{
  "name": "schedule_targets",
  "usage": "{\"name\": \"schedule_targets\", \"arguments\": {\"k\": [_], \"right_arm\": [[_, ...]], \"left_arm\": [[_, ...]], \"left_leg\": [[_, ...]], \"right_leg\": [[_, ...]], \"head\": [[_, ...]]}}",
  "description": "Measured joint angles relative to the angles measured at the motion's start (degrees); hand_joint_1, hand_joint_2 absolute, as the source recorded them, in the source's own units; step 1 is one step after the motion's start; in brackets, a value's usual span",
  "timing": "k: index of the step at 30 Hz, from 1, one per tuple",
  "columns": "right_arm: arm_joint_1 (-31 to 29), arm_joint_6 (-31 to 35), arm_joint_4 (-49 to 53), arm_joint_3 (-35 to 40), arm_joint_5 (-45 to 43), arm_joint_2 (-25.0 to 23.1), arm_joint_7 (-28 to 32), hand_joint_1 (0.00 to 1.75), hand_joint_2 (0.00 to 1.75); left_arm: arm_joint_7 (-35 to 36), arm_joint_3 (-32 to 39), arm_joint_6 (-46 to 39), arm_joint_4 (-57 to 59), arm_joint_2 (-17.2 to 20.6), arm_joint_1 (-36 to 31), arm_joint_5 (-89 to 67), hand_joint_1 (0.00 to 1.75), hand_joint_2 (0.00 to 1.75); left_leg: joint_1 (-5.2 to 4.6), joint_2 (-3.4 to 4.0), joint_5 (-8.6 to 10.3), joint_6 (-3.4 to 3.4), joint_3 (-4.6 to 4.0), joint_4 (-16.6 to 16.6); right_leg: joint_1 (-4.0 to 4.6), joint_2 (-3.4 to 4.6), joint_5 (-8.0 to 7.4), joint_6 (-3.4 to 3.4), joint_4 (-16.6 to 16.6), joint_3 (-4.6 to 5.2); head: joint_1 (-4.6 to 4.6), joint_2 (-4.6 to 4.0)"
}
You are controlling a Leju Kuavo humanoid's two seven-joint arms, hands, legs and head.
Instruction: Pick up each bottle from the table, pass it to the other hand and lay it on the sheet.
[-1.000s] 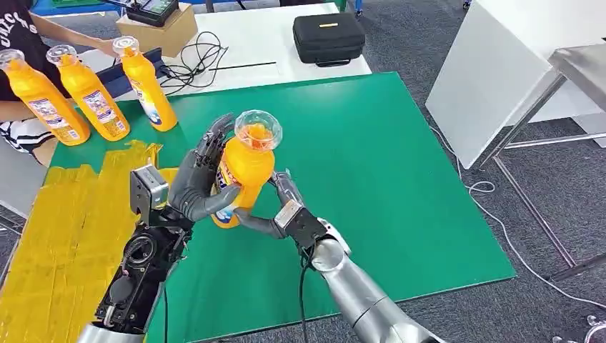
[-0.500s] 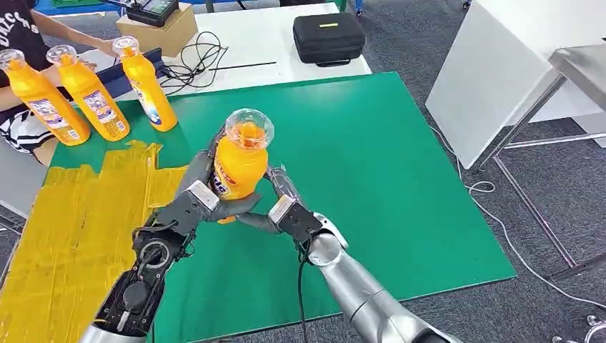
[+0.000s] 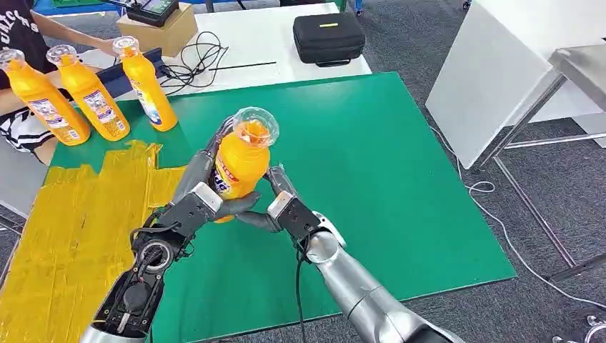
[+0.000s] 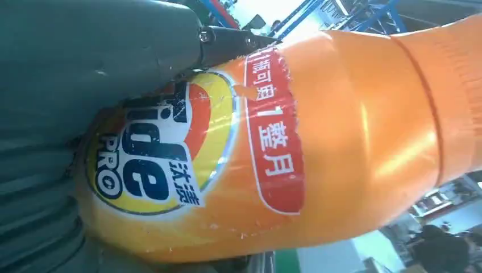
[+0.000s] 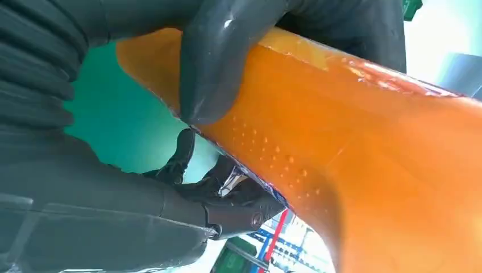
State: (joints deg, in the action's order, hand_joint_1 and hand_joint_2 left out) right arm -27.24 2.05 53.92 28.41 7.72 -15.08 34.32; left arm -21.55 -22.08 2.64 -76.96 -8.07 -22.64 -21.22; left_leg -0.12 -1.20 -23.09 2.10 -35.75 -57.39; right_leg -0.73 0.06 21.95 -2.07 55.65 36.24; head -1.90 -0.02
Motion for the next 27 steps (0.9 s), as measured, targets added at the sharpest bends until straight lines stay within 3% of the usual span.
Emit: {"name": "schedule_targets", "arguments": {"k": [25, 26, 27], "right_arm": [[-0.7, 1.4, -0.9, 0.9, -0.4, -0.5, 1.0, 1.75, 1.75], [-0.7, 1.5, -0.9, 0.9, -0.4, -0.5, 1.0, 1.61, 1.75], [-0.7, 1.8, -0.9, 0.9, -0.3, -0.6, 1.1, 0.28, 1.75]], "left_arm": [[-1.9, 2.8, 1.5, -0.9, -0.1, 1.5, 9.2, 1.75, 1.75], [-1.9, 2.9, 1.5, -0.9, -0.1, 1.5, 9.4, 1.75, 1.75], [-1.9, 3.0, 1.4, -0.9, -0.2, 1.5, 9.7, 1.75, 1.75]], "left_leg": [[0.02, 0.01, 0.00, 0.00, 0.00, 0.0], [0.02, 0.01, 0.00, 0.00, 0.00, 0.0], [0.02, 0.01, 0.00, 0.00, 0.00, 0.0]], "right_leg": [[0.02, 0.00, 0.00, 0.01, 0.0, 0.02], [0.02, 0.00, 0.00, 0.01, 0.0, 0.02], [0.02, 0.00, 0.00, 0.01, 0.0, 0.02]], "head": [[0.00, 0.00], [0.00, 0.00], [0.00, 0.00]]}}
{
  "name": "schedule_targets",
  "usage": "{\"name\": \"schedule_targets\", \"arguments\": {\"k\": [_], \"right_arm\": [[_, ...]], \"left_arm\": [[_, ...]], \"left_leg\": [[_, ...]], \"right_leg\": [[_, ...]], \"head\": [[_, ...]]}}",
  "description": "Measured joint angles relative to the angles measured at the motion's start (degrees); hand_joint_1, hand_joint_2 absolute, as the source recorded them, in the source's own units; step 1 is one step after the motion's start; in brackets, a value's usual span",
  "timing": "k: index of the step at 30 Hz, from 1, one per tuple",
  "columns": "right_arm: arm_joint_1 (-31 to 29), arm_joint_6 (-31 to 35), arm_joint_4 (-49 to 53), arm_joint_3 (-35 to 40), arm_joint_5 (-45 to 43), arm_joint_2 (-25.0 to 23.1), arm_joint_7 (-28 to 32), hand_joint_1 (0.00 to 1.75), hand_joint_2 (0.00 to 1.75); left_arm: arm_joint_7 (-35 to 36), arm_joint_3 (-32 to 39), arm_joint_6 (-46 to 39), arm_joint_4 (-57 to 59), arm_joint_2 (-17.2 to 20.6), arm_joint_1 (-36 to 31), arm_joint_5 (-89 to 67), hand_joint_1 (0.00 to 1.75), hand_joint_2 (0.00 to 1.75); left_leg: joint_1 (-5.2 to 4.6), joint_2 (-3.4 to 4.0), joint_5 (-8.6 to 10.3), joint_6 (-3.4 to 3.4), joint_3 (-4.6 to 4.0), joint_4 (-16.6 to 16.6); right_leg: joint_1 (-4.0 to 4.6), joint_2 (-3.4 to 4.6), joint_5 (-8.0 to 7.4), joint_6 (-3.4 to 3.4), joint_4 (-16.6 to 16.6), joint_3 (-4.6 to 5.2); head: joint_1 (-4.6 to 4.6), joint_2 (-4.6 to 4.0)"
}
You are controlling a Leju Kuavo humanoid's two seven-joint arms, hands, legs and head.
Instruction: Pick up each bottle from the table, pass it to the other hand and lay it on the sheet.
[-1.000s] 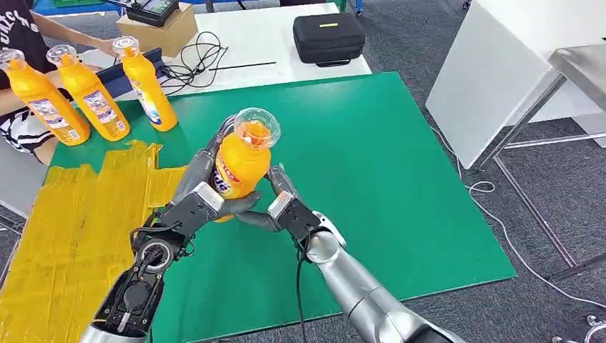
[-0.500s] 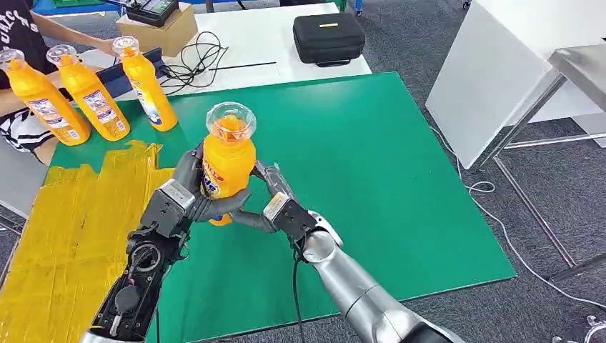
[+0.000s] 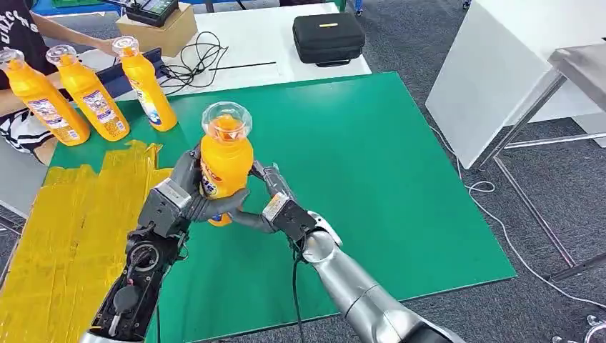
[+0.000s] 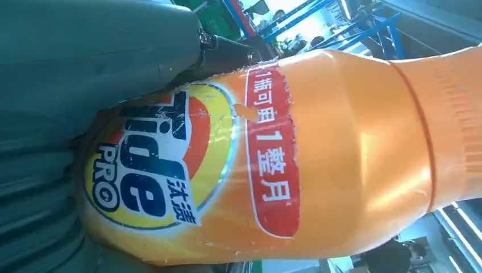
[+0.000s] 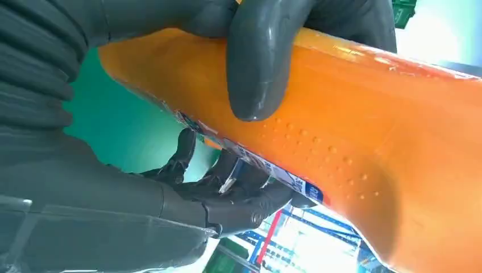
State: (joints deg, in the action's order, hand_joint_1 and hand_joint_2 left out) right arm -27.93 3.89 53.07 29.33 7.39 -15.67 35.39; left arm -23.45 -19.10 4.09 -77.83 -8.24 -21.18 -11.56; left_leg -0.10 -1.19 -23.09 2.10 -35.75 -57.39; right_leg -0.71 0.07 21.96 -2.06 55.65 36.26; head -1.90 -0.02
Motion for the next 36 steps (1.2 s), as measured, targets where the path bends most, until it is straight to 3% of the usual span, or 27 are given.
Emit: {"name": "schedule_targets", "arguments": {"k": [1, 11, 21, 31, 36], "right_arm": [[0.0, 0.4, 0.0, 0.0, 0.2, 0.0, 0.1, 0.00, 1.75], [2.9, 5.7, 8.8, -0.1, 2.7, 1.3, -1.1, 0.00, 1.75], [11.7, 7.4, 30.0, -1.7, 6.5, 7.4, -1.4, 0.00, 1.75], [18.2, 4.0, 41.3, -4.1, 0.2, 11.7, 0.0, 0.00, 1.75], [19.7, 3.4, 44.1, -5.0, -0.4, 12.8, 0.0, 0.00, 1.75]], "left_arm": [[0.0, 0.1, -0.2, 0.0, 0.0, 0.0, 0.4, 1.75, 1.75], [0.2, 4.1, -4.1, -1.9, 0.1, 0.1, 1.5, 1.75, 1.75], [-0.3, 11.1, -8.2, -3.9, 1.1, 0.9, 1.1, 1.75, 1.75], [1.0, 12.7, -22.1, -4.1, 2.7, 1.9, -19.9, 1.75, 1.75], [1.3, 12.7, -22.7, -4.1, 3.0, 1.9, -20.9, 1.75, 1.75]], "left_leg": [[0.00, 0.00, 0.00, 0.00, 0.00, 0.0], [0.00, 0.02, -0.01, -0.02, 0.00, 0.0], [0.01, 0.00, -0.05, -0.05, -0.02, 0.0], [0.00, -0.01, -0.05, -0.06, -0.02, 0.0], [0.01, 0.01, -0.06, -0.06, -0.02, 0.0]], "right_leg": [[0.00, 0.00, 0.00, 0.00, 0.0, 0.00], [0.01, 0.01, 0.00, 0.00, 0.0, 0.05], [0.01, 0.00, 0.03, 0.02, 0.0, 0.05], [0.01, 0.00, 0.03, 0.02, 0.0, 0.05], [0.01, 0.01, 0.03, 0.02, 0.0, 0.05]], "head": [[0.00, 0.00], [0.00, 0.00], [0.00, 0.00], [0.02, 0.00], [0.00, 0.00]]}}
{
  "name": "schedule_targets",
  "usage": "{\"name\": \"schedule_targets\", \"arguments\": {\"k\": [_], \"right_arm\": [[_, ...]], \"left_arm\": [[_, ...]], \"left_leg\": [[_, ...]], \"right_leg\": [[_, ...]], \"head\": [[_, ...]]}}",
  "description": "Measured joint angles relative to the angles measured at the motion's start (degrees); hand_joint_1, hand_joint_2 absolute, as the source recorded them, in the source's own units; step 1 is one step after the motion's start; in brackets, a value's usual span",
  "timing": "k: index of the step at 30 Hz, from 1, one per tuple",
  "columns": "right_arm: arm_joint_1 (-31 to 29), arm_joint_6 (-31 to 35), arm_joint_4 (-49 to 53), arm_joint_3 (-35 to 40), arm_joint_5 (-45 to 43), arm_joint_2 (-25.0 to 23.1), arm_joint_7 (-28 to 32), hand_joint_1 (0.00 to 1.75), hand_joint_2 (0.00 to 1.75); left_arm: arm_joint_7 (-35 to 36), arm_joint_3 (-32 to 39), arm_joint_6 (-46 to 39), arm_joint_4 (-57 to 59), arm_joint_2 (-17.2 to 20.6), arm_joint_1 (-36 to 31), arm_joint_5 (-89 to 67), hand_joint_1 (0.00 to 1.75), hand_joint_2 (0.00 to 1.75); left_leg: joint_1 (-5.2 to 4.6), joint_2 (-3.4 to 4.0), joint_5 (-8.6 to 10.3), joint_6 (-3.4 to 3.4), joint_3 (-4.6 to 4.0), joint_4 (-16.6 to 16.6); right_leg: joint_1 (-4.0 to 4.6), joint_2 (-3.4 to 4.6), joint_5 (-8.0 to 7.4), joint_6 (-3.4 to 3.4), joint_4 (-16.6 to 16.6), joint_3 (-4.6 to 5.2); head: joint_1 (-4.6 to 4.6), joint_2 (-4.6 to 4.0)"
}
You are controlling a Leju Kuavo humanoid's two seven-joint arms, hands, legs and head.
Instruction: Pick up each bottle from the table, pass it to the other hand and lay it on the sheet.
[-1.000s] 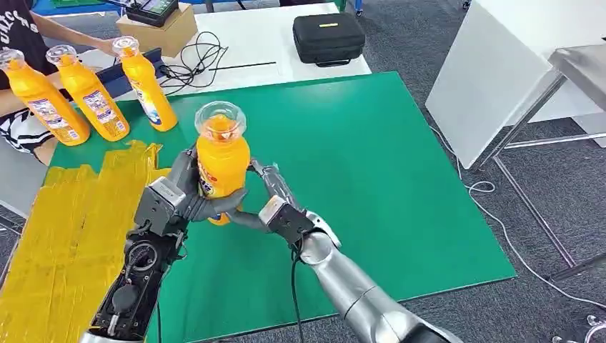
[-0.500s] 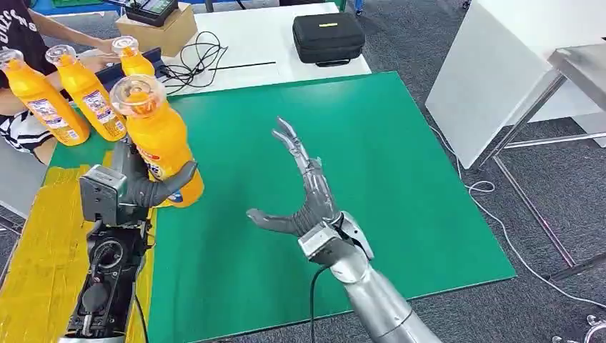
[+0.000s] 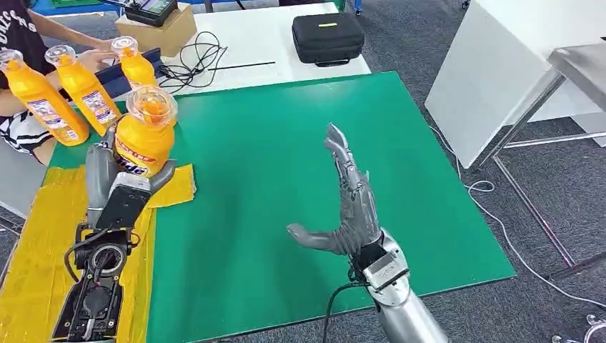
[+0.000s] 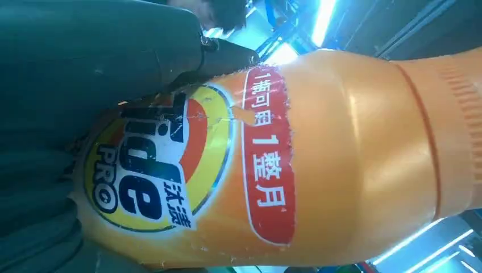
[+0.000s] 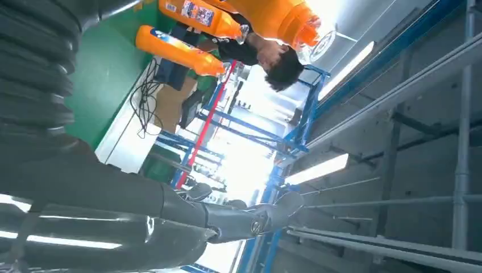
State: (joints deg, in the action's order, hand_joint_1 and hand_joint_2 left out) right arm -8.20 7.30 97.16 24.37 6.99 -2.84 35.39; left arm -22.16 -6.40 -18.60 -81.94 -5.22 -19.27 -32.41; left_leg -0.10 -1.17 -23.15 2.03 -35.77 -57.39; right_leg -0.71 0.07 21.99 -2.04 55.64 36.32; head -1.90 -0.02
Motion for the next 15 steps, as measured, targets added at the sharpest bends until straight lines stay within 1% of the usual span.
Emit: {"name": "schedule_targets", "arguments": {"k": [12, 14, 15], "right_arm": [[0.5, -0.1, 1.2, -0.3, -0.2, 0.6, 0.0, 0.00, 1.75], [0.6, -1.2, 1.5, -0.5, -2.2, 0.8, 0.0, 0.00, 1.75], [1.2, -4.5, 2.9, -1.6, -8.3, 1.1, -0.5, 0.00, 1.75]], "left_arm": [[0.1, 0.0, -0.1, 0.0, 0.2, 0.0, -0.4, 1.75, 1.75], [0.9, -0.2, -0.7, 0.1, 0.3, -0.2, -3.9, 1.75, 1.75], [4.4, -1.4, -2.8, 2.3, 1.4, -2.1, -17.5, 1.75, 1.75]], "left_leg": [[0.00, 0.00, 0.00, 0.00, 0.00, 0.0], [0.00, 0.00, 0.00, 0.00, 0.01, 0.0], [0.00, -0.05, 0.02, 0.00, 0.00, 0.0]], "right_leg": [[0.00, 0.00, 0.00, 0.00, 0.0, 0.00], [0.00, 0.00, 0.00, 0.00, 0.0, 0.03], [0.01, -0.02, 0.00, 0.00, 0.0, 0.03]], "head": [[0.02, 0.00], [0.00, 0.00], [-0.02, 0.00]]}}
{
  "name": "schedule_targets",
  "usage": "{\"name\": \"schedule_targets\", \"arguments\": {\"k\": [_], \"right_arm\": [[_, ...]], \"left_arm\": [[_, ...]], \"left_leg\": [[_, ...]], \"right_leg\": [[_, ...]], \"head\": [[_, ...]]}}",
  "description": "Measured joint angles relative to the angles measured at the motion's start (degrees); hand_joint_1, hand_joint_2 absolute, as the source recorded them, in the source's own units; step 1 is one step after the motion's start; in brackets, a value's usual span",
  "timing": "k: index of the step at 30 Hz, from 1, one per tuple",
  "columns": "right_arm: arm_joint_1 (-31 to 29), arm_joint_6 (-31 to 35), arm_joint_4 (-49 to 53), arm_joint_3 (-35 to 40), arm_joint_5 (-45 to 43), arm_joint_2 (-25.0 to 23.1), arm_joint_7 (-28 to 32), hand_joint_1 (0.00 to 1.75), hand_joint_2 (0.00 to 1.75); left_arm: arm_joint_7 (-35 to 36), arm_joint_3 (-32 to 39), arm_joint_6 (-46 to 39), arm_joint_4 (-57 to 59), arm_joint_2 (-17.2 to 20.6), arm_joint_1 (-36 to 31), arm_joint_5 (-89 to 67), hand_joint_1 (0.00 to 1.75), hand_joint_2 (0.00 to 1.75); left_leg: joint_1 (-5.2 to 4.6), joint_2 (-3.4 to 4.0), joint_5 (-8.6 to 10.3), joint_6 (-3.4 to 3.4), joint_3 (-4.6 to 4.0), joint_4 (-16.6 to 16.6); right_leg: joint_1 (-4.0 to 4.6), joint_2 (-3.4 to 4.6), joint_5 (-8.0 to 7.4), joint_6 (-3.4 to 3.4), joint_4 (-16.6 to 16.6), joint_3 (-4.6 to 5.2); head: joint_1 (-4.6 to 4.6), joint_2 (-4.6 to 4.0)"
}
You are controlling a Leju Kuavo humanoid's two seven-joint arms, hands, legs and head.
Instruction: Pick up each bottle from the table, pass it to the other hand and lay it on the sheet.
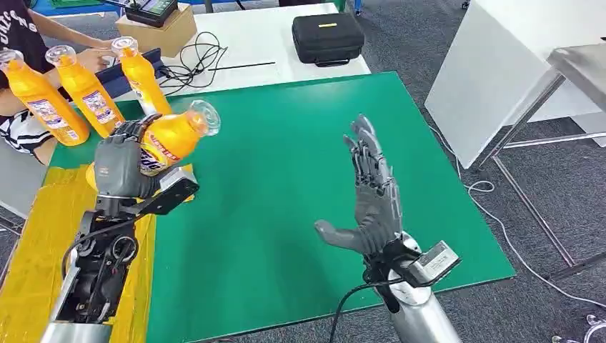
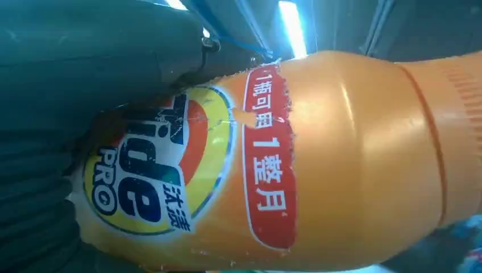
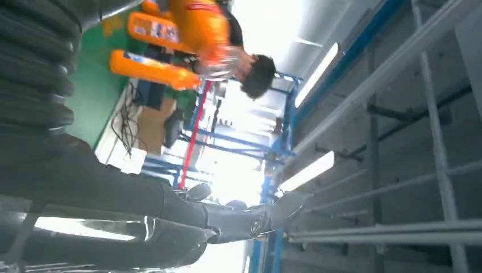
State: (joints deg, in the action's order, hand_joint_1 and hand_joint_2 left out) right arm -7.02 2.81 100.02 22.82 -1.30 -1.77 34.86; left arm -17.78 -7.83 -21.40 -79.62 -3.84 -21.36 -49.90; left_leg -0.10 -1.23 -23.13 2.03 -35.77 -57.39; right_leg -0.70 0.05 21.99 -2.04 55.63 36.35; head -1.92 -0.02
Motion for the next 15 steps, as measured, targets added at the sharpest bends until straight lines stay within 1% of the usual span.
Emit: {"name": "schedule_targets", "arguments": {"k": [1, 2, 3, 8, 15], "right_arm": [[0.1, -2.2, 2.3, -1.9, -3.2, 0.3, -0.8, 0.00, 1.75], [0.3, -2.5, 3.1, -2.6, -4.1, 0.6, -1.0, 0.00, 1.75], [0.3, -2.7, 3.3, -2.9, -4.4, 0.7, -1.1, 0.00, 1.75], [0.2, -2.8, 3.7, -3.3, -4.6, 1.0, -1.5, 0.00, 1.75], [0.0, -2.6, 3.7, -3.3, -4.0, 1.5, -2.1, 0.00, 1.75]], "left_arm": [[5.0, -1.9, -2.8, 8.3, 1.4, -4.9, -12.9, 1.75, 1.75], [6.4, -2.7, -4.4, 14.6, 2.3, -7.7, -17.4, 1.75, 1.75], [7.1, -3.2, -5.1, 17.7, 2.6, -9.1, -19.3, 1.75, 1.75], [7.9, -3.8, -5.8, 31.5, 4.4, -14.4, -22.0, 1.75, 1.75], [12.6, -4.1, -1.0, 45.1, 7.7, -20.1, -27.7, 1.75, 1.75]], "left_leg": [[0.00, 0.05, 0.00, -0.01, 0.01, 0.0], [0.00, 0.07, 0.01, -0.01, 0.02, 0.0], [0.00, 0.08, 0.02, -0.01, 0.02, 0.0], [0.06, 0.11, 0.02, -0.03, 0.02, 0.0], [0.11, 0.19, 0.01, -0.04, -0.01, 0.0]], "right_leg": [[0.00, 0.04, -0.04, 0.00, 0.0, -0.01], [0.00, 0.05, -0.05, 0.00, 0.0, -0.01], [0.00, 0.05, -0.05, 0.00, 0.0, -0.01], [0.06, 0.11, -0.06, 0.00, 0.0, 0.00], [0.08, 0.16, -0.04, 0.02, 0.0, 0.01]], "head": [[0.02, 0.00], [0.02, 0.00], [0.02, 0.00], [0.02, 0.00], [0.02, 0.00]]}}
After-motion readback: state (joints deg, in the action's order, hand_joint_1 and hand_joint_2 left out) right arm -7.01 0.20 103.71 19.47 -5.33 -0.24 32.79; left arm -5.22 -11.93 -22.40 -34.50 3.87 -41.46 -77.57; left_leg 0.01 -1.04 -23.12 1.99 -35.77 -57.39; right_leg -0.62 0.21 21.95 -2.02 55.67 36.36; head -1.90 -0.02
